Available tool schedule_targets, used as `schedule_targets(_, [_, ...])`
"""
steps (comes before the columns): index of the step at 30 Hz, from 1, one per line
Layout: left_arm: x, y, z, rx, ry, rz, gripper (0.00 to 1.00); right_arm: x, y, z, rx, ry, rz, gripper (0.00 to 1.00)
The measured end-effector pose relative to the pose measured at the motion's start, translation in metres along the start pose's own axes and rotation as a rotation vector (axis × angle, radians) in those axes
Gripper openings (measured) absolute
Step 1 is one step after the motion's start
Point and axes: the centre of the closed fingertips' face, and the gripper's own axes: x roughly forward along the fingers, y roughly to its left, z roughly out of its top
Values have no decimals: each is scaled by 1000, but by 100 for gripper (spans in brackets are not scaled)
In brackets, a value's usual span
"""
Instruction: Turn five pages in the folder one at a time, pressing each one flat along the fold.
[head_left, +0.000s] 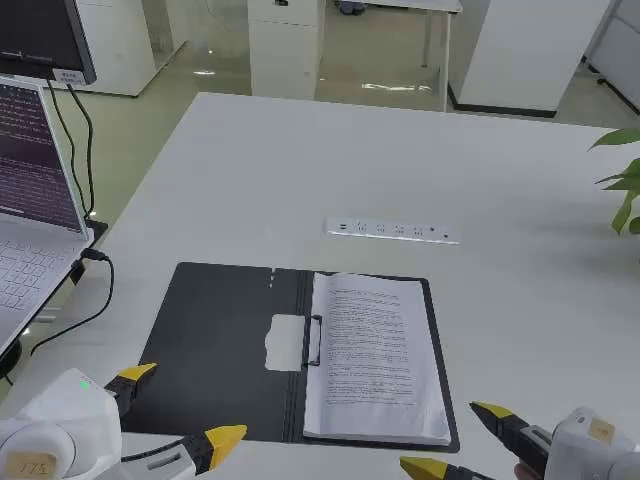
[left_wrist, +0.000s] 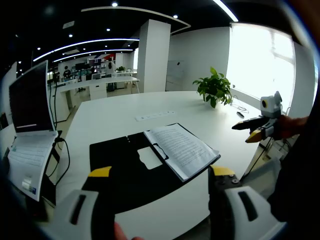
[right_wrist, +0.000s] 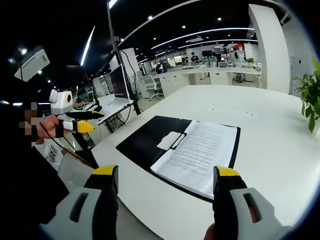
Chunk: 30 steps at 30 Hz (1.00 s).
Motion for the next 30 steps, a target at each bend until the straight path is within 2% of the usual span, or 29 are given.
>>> schedule_targets(6, [0, 2, 1, -4, -3, 6, 76, -2, -1, 1, -5, -3, -2, 79])
schedule_targets(10, [1, -1, 5, 5, -7, 0, 76, -3, -3, 1, 0, -10, -6, 79])
schedule_targets(30, [2, -5, 4, 12, -3, -10, 77, -7, -2, -5, 10, 1, -6, 79])
